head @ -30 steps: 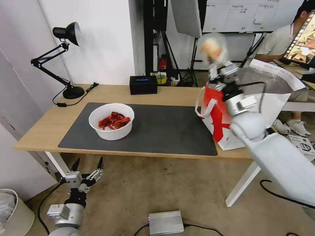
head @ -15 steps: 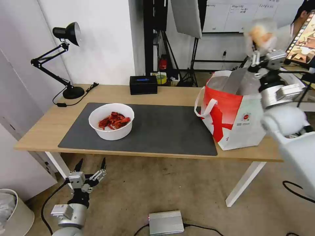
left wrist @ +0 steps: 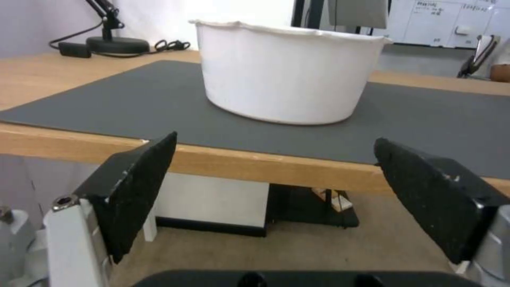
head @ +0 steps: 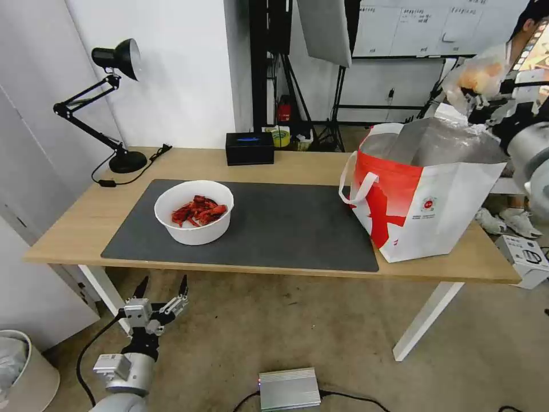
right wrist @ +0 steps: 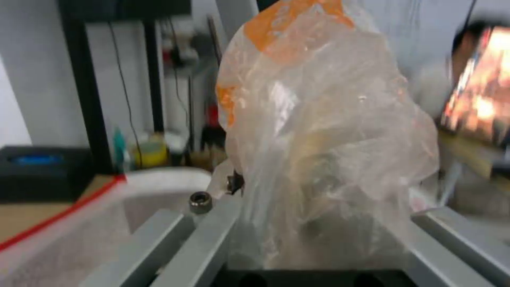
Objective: Pick up the trash from the table and place it into the takeout bag.
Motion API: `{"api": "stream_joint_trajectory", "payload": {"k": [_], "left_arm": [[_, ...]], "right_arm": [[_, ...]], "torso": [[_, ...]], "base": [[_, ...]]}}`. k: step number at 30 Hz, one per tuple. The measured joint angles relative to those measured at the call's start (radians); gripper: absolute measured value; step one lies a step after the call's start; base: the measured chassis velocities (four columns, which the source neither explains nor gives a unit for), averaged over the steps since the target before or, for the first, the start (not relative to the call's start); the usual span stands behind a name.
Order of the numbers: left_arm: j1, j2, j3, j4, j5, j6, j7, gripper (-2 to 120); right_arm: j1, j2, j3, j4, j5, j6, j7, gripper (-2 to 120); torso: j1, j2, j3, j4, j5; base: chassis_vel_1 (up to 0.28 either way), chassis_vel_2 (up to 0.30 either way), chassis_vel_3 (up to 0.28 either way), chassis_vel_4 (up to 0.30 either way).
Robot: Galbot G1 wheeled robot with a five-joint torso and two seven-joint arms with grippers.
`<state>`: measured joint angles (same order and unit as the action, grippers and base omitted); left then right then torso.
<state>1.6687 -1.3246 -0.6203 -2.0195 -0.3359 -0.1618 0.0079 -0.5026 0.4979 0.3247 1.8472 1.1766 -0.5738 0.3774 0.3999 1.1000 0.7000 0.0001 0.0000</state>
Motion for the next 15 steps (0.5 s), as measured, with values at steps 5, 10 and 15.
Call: {"api": "stream_joint_trajectory", "payload": {"k": [5, 10, 15], "left_arm": [[-0.008, 0.01, 0.0, 0.005, -0.014, -0.004, 0.0, 100], [-0.019, 0.013, 0.002, 0.011, -0.023, -0.007, 0.001, 100], [-0.022, 0.009, 0.004, 0.013, -0.024, -0.009, 0.002, 100]], "right_arm": [[0.074, 0.004, -0.045, -0.039, 0.172, -0.109, 0.081, 6], [0.129, 0.015, -0.097, -0.085, 0.281, -0.16, 0.15, 6], [0.157, 0.049, -0.134, -0.12, 0.317, -0.161, 0.197, 6]], "torso": [[0.0, 0.0, 0.0, 0.0, 0.0], [0.0, 0.0, 0.0, -0.0001, 0.0], [0.0, 0.0, 0.0, 0.0, 0.0]], "base": [[0.0, 0.0, 0.0, 0.0], [0.0, 0.0, 0.0, 0.0], [0.0, 0.0, 0.0, 0.0]]}}
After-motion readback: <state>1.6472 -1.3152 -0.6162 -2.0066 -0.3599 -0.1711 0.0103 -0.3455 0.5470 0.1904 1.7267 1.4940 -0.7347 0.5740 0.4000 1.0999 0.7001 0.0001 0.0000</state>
